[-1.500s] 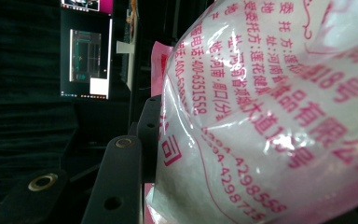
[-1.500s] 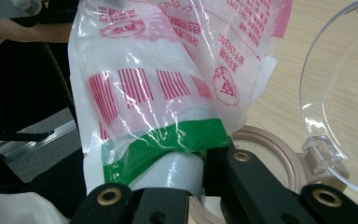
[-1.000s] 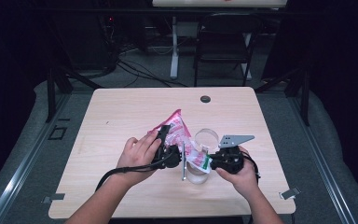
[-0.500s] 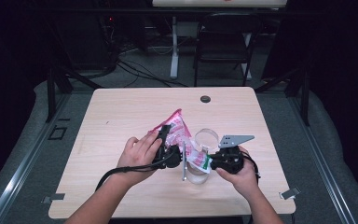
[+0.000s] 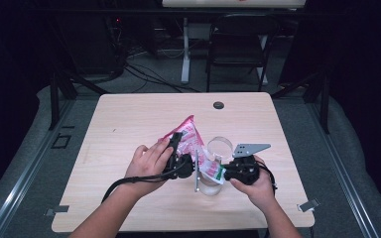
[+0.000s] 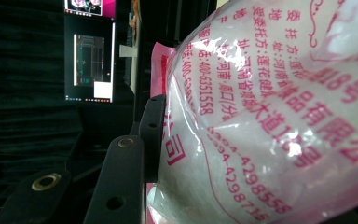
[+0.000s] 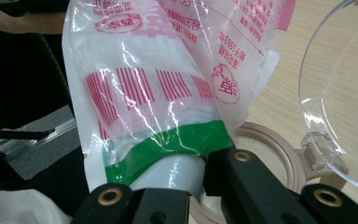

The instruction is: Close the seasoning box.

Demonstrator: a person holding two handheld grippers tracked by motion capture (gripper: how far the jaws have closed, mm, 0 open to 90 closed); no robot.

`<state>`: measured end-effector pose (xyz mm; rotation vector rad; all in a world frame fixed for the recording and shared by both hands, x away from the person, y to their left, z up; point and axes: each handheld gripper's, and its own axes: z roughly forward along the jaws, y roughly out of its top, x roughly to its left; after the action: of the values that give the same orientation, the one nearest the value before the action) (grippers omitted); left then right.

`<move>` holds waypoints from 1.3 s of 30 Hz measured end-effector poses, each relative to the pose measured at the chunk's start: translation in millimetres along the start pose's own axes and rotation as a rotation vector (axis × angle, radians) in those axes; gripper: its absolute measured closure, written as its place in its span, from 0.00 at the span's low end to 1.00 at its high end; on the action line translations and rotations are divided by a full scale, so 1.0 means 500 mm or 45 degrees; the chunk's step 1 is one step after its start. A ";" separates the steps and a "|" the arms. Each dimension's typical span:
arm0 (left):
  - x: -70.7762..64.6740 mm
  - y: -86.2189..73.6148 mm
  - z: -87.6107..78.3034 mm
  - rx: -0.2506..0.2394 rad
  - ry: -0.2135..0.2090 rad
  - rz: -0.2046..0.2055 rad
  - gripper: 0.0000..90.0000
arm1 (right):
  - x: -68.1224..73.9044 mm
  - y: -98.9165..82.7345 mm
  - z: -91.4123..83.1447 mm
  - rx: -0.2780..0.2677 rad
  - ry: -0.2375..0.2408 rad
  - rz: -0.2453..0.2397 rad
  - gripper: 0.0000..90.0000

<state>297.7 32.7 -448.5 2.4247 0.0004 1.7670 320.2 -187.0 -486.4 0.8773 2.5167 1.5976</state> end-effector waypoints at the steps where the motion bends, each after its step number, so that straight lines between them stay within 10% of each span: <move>1: 0.000 0.000 0.000 -0.002 0.001 -0.002 0.72 | 0.000 0.000 0.000 0.000 0.001 0.000 1.00; 39: 0.001 0.007 -0.003 -0.016 0.008 0.000 0.72 | -0.004 -0.004 0.000 0.008 -0.006 0.008 1.00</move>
<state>296.3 29.3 -447.0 2.4108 -0.0102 1.7696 321.0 -188.3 -488.4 0.8899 2.5194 1.5888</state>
